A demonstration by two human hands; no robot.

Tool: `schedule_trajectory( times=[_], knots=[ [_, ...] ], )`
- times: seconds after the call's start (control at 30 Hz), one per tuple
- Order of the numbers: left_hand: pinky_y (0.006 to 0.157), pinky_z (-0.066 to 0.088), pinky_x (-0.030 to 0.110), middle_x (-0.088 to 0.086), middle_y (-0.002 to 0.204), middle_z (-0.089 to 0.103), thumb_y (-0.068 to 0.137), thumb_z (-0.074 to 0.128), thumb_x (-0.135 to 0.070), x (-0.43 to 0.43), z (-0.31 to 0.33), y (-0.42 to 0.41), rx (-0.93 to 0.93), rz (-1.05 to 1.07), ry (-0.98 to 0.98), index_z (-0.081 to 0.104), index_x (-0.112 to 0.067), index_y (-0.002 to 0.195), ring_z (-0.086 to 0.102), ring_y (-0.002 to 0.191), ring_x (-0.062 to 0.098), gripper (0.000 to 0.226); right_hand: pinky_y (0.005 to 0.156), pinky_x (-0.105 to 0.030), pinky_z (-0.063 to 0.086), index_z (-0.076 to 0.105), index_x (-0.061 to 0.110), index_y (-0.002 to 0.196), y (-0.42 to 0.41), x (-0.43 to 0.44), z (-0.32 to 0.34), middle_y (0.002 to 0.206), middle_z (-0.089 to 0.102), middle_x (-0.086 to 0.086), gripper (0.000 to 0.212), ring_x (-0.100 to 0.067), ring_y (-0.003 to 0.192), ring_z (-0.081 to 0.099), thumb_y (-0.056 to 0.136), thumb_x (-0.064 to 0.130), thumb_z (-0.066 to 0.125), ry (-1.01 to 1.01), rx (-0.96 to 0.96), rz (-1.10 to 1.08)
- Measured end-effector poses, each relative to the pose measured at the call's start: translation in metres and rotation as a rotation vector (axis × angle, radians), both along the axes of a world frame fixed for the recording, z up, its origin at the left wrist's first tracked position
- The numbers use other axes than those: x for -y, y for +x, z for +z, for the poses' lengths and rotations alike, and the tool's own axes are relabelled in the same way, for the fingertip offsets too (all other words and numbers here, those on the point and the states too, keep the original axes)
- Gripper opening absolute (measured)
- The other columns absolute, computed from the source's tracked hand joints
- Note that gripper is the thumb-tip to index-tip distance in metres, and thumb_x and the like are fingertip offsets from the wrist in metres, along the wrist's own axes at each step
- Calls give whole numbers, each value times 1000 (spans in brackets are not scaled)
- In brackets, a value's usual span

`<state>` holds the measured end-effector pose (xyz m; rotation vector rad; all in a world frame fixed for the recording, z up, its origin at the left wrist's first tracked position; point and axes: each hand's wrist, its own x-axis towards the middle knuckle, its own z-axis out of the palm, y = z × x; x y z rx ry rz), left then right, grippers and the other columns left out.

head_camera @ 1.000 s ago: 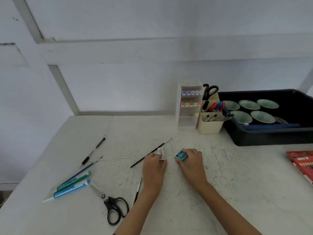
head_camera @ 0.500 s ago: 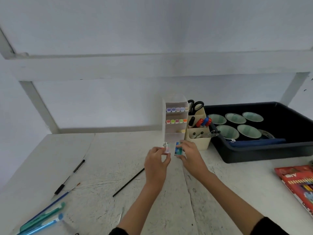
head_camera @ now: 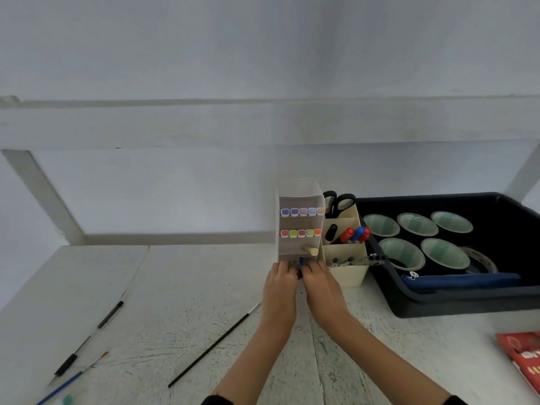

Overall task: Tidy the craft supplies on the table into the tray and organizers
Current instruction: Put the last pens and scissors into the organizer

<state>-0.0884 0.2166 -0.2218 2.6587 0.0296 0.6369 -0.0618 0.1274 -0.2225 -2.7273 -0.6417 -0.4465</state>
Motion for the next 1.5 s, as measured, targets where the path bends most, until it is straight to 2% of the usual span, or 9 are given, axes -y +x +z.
schedule_trajectory(
  times=[0.1, 0.3, 0.6, 0.77, 0.9, 1.0, 1.27, 1.4, 1.5],
  knots=[
    [54, 49, 18, -3, 71, 63, 38, 91, -5, 3, -1, 5, -7, -14, 58, 70, -18, 70, 59, 64, 11, 40, 46, -18, 49, 70, 15, 66, -3, -2, 8, 64, 63, 1, 47, -11, 61, 64, 27, 5, 94, -35, 38, -40],
    [59, 52, 21, 2, 95, 64, 55, 87, -7, 5, -10, 15, 27, 10, 26, 70, -13, 96, 59, 70, 12, 45, 33, -22, 44, 67, 13, 59, -1, -10, 12, 63, 62, -3, 39, -15, 53, 61, 31, 0, 92, -48, 15, -123],
    [54, 48, 20, -2, 71, 63, 42, 90, -5, 2, -13, 15, 36, 11, 121, 71, -17, 72, 59, 61, 12, 38, 28, -20, 37, 66, 14, 56, 3, -5, 5, 62, 62, -2, 40, -13, 43, 58, 30, -1, 91, -35, 104, -84],
    [62, 49, 19, -4, 85, 67, 49, 90, -9, -3, -19, 9, 77, -11, 59, 71, -18, 84, 61, 72, 11, 41, 31, -18, 41, 73, 10, 86, 1, 6, -11, 86, 69, 0, 56, -11, 60, 65, 34, 7, 94, -32, 111, -49],
    [60, 51, 19, -1, 88, 71, 45, 91, -11, -9, -13, -19, 146, 2, 79, 74, -15, 85, 65, 71, 13, 44, 44, -22, 53, 68, 6, 104, -18, 19, -16, 107, 67, -8, 59, -18, 83, 69, 49, 7, 90, 47, 122, 25],
    [59, 50, 18, -5, 82, 70, 48, 92, -10, -17, -14, -44, 161, 75, 47, 74, -18, 80, 64, 68, 10, 38, 50, -27, 57, 72, 5, 97, -35, 25, -18, 100, 70, -13, 51, -23, 81, 71, 49, -1, 88, 68, 121, 19],
    [62, 42, 14, -17, 77, 64, 63, 86, -19, -58, -9, -120, 145, 314, -64, 73, -27, 80, 57, 66, 1, 23, 56, -13, 51, 72, 13, 91, -83, -9, -19, 86, 69, 2, 29, -8, 68, 65, 67, -2, 79, 191, -22, 221],
    [63, 46, 19, -14, 79, 66, 64, 85, -13, -94, -6, -163, 119, 439, -79, 74, -24, 84, 61, 68, 5, 25, 59, -6, 42, 71, 17, 89, -117, -53, -12, 82, 68, 6, 28, -4, 64, 62, 68, -2, 77, 249, -125, 360],
    [63, 50, 28, -6, 80, 69, 68, 79, -3, -129, -9, -199, 124, 530, -136, 74, -18, 87, 64, 69, 12, 24, 64, -6, 40, 70, 17, 93, -140, -91, -9, 86, 66, 7, 21, -5, 72, 61, 81, 1, 67, 327, -243, 490]
  ],
)
